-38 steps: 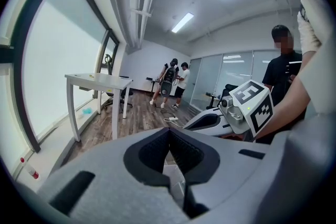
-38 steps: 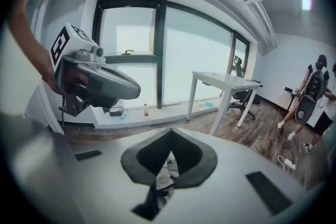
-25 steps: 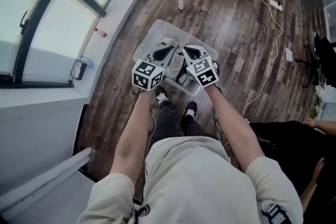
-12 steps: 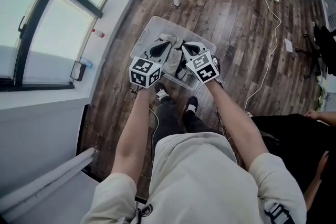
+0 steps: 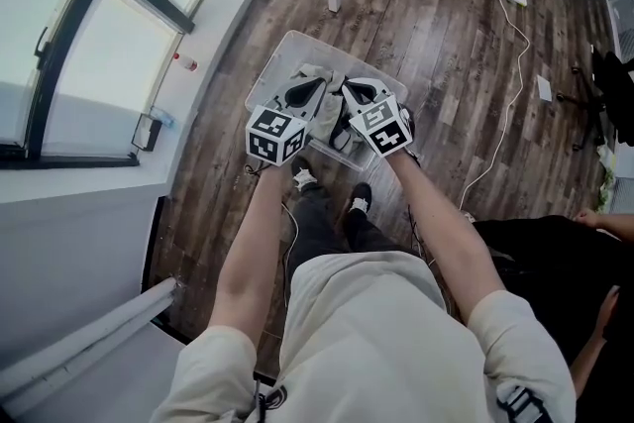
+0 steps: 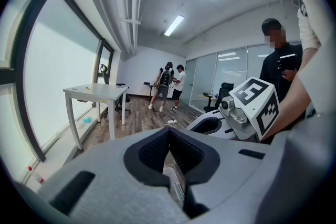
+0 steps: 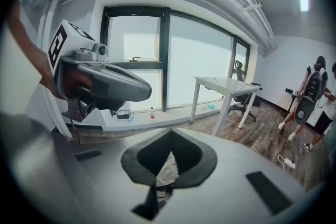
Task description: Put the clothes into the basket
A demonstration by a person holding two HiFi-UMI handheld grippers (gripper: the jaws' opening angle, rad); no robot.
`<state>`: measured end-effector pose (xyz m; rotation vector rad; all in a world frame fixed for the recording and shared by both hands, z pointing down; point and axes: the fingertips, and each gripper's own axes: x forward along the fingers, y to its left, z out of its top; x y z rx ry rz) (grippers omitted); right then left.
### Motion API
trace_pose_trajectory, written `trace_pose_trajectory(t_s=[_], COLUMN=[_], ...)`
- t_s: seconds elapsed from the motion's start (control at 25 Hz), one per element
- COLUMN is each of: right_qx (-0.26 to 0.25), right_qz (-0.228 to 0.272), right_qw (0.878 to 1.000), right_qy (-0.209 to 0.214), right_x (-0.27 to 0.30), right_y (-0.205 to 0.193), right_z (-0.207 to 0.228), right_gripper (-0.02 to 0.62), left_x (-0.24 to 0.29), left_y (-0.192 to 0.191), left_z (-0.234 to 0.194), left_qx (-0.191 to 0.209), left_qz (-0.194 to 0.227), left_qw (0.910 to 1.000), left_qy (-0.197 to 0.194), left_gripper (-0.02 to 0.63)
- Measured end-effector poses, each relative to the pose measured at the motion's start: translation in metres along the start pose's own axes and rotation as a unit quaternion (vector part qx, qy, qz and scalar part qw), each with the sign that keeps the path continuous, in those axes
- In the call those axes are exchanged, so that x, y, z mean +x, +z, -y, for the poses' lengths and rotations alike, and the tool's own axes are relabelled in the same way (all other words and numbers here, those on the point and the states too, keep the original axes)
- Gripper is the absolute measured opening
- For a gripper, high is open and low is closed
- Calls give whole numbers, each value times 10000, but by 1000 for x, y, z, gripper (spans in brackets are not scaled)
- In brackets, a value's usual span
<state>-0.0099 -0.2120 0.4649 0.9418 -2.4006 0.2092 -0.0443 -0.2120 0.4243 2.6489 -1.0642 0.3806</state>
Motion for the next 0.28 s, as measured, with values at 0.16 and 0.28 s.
trace_pose_trajectory(t_s=[0.16, 0.28], right_qx=[-1, -32], right_qz=[19, 17], right_qw=[10000, 10000], right_qy=[-8, -22], right_x=[-1, -1], right_y=[3, 4], right_z=[3, 5], right_gripper=[17, 17], left_x=[3, 4], left_y=[-1, -3], left_z=[2, 2], left_qx=[-4, -18], left_qz=[-34, -58], left_qw=[10000, 10000], left_qy=[-33, -42], left_gripper=[14, 13])
